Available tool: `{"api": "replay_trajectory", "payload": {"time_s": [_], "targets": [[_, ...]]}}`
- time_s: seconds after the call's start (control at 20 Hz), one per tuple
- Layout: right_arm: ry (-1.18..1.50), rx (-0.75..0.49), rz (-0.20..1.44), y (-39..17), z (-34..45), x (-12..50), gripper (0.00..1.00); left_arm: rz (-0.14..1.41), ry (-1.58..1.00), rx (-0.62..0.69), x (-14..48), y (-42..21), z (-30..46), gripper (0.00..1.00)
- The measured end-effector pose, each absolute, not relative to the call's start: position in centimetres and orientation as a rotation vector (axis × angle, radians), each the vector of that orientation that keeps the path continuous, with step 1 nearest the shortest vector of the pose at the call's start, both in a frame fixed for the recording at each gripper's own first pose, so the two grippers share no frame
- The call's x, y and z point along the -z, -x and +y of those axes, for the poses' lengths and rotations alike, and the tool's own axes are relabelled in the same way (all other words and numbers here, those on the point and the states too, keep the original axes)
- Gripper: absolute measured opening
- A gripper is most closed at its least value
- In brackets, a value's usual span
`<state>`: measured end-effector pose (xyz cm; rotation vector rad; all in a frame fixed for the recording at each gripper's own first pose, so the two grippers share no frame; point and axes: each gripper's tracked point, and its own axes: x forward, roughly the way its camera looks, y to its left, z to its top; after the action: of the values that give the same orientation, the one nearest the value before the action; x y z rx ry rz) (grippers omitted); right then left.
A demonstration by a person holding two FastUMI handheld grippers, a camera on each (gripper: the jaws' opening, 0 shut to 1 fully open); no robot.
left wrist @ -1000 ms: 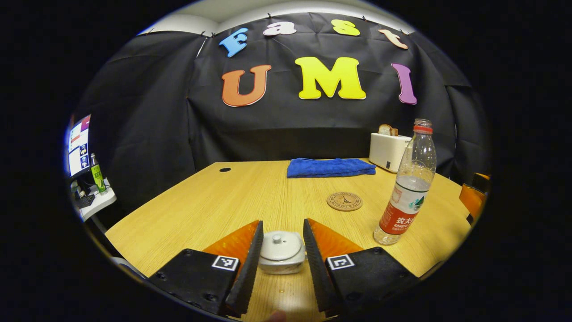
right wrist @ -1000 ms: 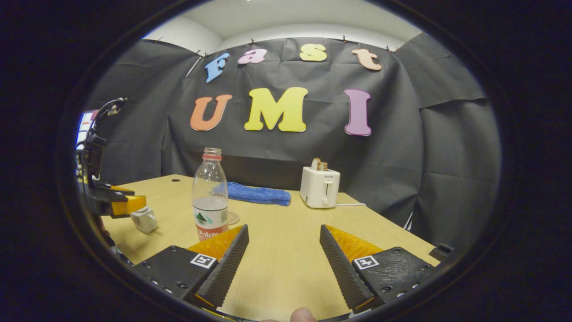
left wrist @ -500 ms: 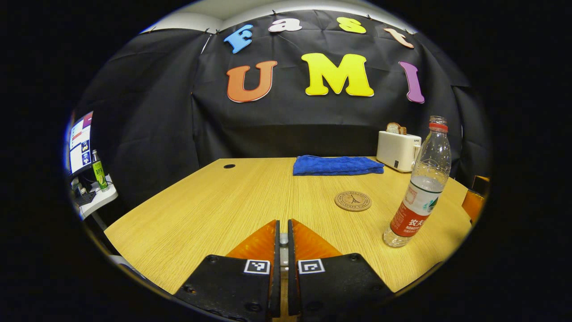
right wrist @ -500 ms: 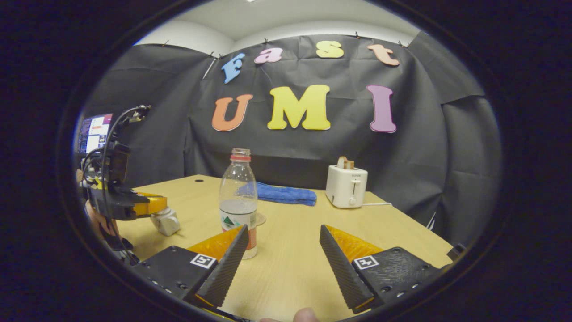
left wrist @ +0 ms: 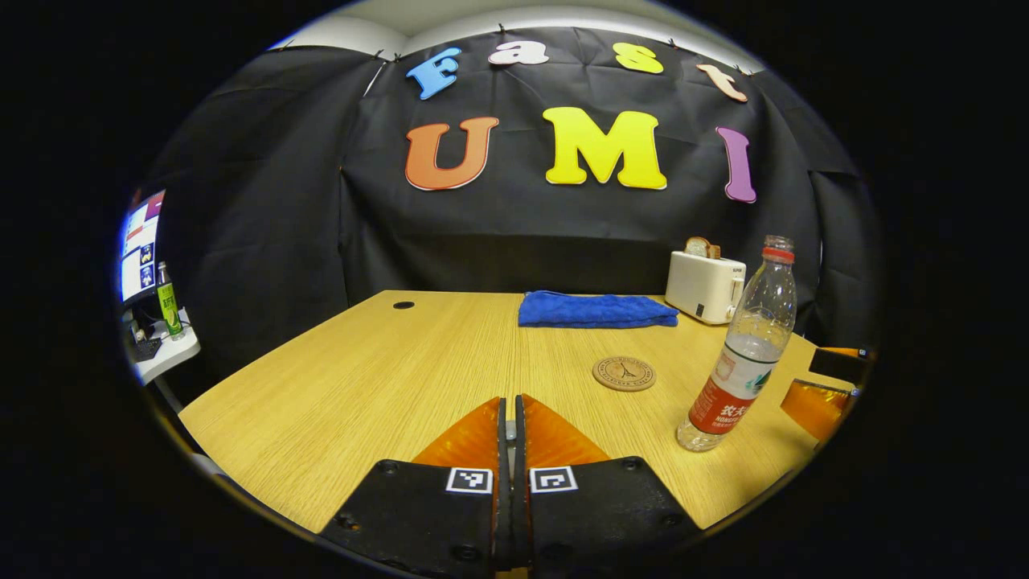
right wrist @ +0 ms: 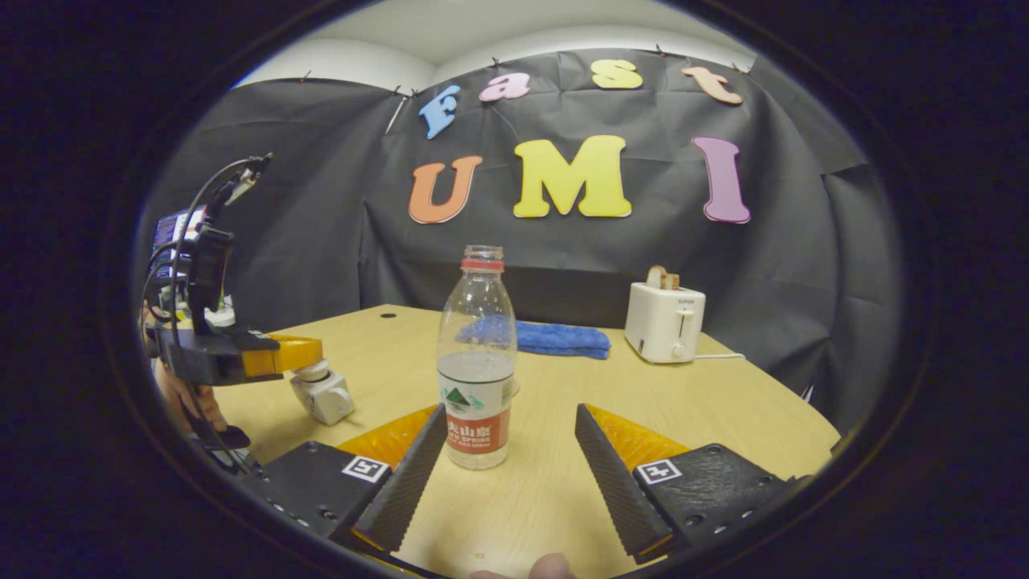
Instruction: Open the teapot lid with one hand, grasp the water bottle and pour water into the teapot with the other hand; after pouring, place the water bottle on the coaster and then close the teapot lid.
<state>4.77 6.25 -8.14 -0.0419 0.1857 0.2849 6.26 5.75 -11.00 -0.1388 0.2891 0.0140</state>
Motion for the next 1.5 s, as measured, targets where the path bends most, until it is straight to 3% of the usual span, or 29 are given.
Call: {"api": "replay_trajectory", "payload": {"time_s": [0.7, 0.85, 0.9, 1.2, 1.25, 1.5], "targets": [[-0.025, -0.308, 0.219, -9.9, 10.6, 9.6, 0.96, 0.219, 0.191, -0.033, 7.5, -2.1, 8.1, 0.03], [-0.001, -0.298, 0.214, -10.0, 10.6, 9.4, 0.75, 0.217, 0.202, -0.039, 7.5, -2.1, 8.8, 0.03], [0.019, -0.298, 0.212, -10.1, 10.8, 9.1, 0.76, 0.216, 0.203, -0.038, 7.4, -2.0, 8.9, 0.03], [0.297, -0.31, 0.146, -10.4, 11.7, 7.2, 0.72, 0.182, 0.183, -0.018, 6.2, -2.2, 9.9, 0.03], [0.358, -0.316, 0.143, -10.5, 11.9, 7.2, 0.68, 0.176, 0.184, -0.01, 6.0, -2.2, 10.1, 0.03], [0.713, -0.332, 0.114, -11.4, 12.5, 7.4, 0.69, 0.176, 0.155, -0.016, 5.9, -2.1, 11.8, 0.03]]}}
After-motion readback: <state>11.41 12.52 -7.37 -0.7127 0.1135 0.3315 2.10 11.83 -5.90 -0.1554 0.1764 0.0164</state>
